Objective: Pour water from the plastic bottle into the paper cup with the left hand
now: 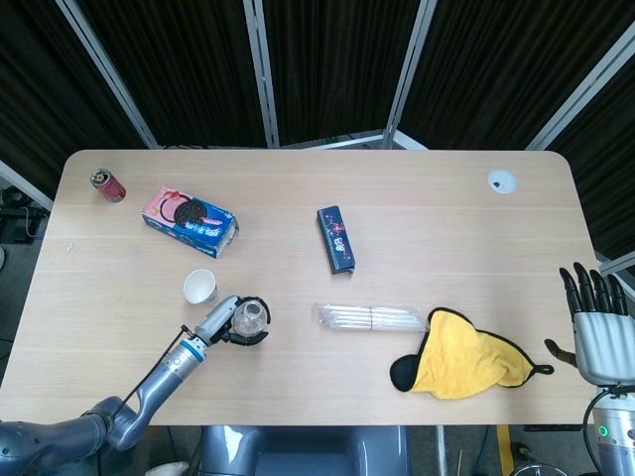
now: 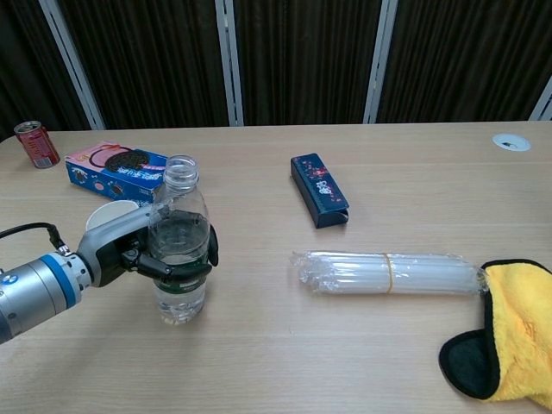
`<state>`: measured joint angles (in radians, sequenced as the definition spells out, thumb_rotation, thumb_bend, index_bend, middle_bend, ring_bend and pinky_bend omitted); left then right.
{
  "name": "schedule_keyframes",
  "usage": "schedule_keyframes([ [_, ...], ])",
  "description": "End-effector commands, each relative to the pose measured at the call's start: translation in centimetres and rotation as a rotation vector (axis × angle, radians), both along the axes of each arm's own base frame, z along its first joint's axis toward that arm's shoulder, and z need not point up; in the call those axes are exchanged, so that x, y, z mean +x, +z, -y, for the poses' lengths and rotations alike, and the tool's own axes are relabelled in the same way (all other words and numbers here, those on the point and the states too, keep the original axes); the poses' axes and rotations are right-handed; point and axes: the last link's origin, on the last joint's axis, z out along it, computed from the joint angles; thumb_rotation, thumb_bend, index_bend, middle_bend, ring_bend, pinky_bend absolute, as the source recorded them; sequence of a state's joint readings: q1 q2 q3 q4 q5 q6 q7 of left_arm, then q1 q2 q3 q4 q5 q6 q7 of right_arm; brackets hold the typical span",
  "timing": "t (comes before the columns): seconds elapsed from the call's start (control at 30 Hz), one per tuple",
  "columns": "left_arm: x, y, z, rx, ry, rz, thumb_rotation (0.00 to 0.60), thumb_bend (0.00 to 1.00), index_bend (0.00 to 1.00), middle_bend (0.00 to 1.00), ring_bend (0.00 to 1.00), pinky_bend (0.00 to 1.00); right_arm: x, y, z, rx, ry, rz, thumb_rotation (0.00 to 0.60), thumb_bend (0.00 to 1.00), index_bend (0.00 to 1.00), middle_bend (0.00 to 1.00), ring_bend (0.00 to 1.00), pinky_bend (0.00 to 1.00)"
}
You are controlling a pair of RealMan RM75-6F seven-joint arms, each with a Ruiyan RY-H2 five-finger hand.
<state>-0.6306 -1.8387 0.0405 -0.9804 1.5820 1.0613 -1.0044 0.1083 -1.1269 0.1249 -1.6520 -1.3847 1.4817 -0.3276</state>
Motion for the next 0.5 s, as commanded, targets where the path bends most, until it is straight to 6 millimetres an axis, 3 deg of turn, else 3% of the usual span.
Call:
schedule_keyframes([
  [0.03,-0.02,-0.17,0.11,0.000,-0.003,0.000,0.600,0.29,0.54,0.41,0.29,0.33,-0.01,0.03,0.02,-0.001,0.000,0.001,0.600,0.00,0.00,0.00,0.00,0.00],
  [0.27,-0.35,0.01,0.18,0.004,-0.017,-0.006,0.600,0.21,0.31,0.28,0.19,0.27,0.02,-0.01,-0.03,0.001,0.002,-0.001,0.600,0.00,0.00,0.00,0.00,0.00],
  [0.5,-0.80,0.72,0.32,0.004,-0.034,-0.013,0.600,0.20,0.22,0.19,0.12,0.19,0.13,-0.02,-0.14,0.000,0.007,0.000,0.600,0.00,0.00,0.00,0.00,0.00],
])
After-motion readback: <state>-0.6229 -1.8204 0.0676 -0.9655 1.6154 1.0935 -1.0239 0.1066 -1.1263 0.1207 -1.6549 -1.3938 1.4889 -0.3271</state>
